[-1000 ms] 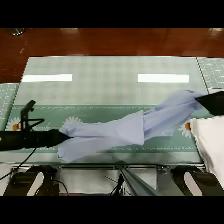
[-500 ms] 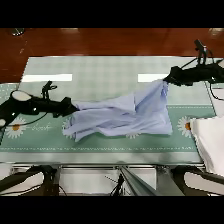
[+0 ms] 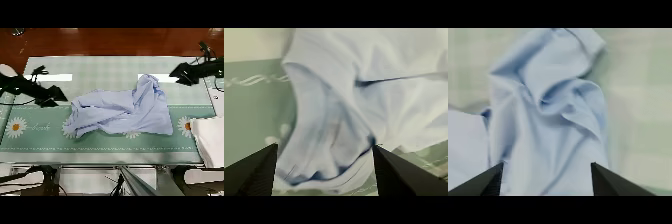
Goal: Fold the shirts.
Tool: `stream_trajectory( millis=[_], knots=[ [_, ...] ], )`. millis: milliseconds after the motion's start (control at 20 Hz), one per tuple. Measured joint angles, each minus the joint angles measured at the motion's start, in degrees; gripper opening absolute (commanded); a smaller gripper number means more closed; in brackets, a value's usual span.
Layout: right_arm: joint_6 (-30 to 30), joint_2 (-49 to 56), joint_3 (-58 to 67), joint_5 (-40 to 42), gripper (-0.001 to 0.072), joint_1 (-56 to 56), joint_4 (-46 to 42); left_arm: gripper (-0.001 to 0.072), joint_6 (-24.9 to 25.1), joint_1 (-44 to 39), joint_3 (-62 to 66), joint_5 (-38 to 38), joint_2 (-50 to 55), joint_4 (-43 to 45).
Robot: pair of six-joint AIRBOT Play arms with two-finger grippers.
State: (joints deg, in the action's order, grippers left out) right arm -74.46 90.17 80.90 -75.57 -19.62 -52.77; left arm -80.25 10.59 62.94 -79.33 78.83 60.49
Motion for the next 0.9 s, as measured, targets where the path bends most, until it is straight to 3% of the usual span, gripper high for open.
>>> stream_trajectory(
  millis=[200, 400, 800, 850, 900],
  knots=[
    [2.89, -9.35, -17.99, 2.4, 0.062, -7.96, 1.16, 0.0704, -1.09, 1.84, -16.68, 3.3, -12.57, -0.74],
    [5.95, -18.25, -35.26, 9.2, 0.062, -10.64, 4.68, 0.0704, 0.87, -2.84, -33.35, 12.7, -23.47, -7.28],
    [8.74, -22.34, -43.8, 11.19, 0.0621, -11.61, 9.94, 0.069, 0.55, -20.15, -43.39, 31.28, -26.1, -16.7],
    [8.85, -22.43, -43.98, 11.13, 0.0621, -11.65, 10.21, 0.048, -0.22, -22.51, -43.6, 34.84, -25.77, -17.73],
    [8.83, -22.47, -44.15, 10.97, 0.0621, -11.65, 10.21, 0.0087, -0.9, -24.96, -43.78, 38.25, -25.16, -18.43]
  ],
)
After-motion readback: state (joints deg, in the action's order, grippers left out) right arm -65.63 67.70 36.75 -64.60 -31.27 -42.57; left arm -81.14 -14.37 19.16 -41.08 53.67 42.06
